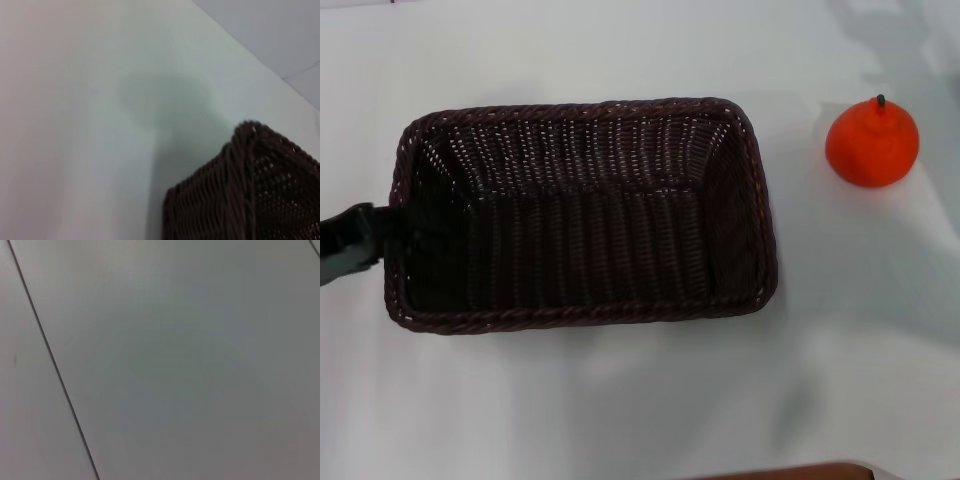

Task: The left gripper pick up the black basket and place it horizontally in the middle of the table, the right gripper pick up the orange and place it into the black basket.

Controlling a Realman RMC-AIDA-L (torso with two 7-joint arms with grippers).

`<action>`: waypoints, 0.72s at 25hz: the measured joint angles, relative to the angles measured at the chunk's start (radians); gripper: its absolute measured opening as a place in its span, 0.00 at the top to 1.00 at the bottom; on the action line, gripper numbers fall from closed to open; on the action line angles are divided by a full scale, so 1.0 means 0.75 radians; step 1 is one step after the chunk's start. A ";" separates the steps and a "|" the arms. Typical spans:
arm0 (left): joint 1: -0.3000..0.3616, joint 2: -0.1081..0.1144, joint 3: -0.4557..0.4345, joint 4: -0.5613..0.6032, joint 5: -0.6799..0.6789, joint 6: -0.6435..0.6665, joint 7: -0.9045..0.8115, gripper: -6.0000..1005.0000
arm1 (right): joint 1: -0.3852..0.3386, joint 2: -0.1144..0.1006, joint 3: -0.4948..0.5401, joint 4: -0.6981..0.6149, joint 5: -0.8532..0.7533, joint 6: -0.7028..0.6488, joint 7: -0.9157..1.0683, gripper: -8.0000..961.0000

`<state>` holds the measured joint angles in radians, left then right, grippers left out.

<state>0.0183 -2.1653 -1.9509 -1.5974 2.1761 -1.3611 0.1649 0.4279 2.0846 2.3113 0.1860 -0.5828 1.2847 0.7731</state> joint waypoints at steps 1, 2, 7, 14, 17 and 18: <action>-0.004 0.000 -0.021 0.001 -0.002 -0.012 0.007 0.52 | -0.003 0.000 -0.005 0.000 0.000 0.002 0.000 0.11; -0.009 0.000 -0.049 0.002 -0.004 -0.022 0.014 0.50 | -0.006 0.000 -0.013 0.001 0.000 0.004 0.000 0.11; -0.086 0.002 -0.290 -0.008 -0.014 -0.152 0.083 0.42 | -0.070 -0.004 -0.137 0.078 0.000 0.008 0.028 0.11; -0.239 0.002 -0.705 0.051 -0.054 -0.262 0.333 0.37 | -0.255 -0.001 -0.436 0.283 -0.039 0.012 0.080 0.12; -0.289 0.003 -0.822 0.088 -0.084 -0.255 0.443 0.37 | -0.302 0.003 -0.506 0.315 -0.096 0.004 0.100 0.12; -0.305 0.003 -0.859 0.110 -0.093 -0.254 0.472 0.37 | -0.314 0.004 -0.526 0.319 -0.115 -0.001 0.105 0.12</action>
<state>-0.2106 -2.1631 -2.5953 -1.5149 2.1066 -1.5517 0.5191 0.1927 2.0876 1.9166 0.4249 -0.6689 1.2840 0.8519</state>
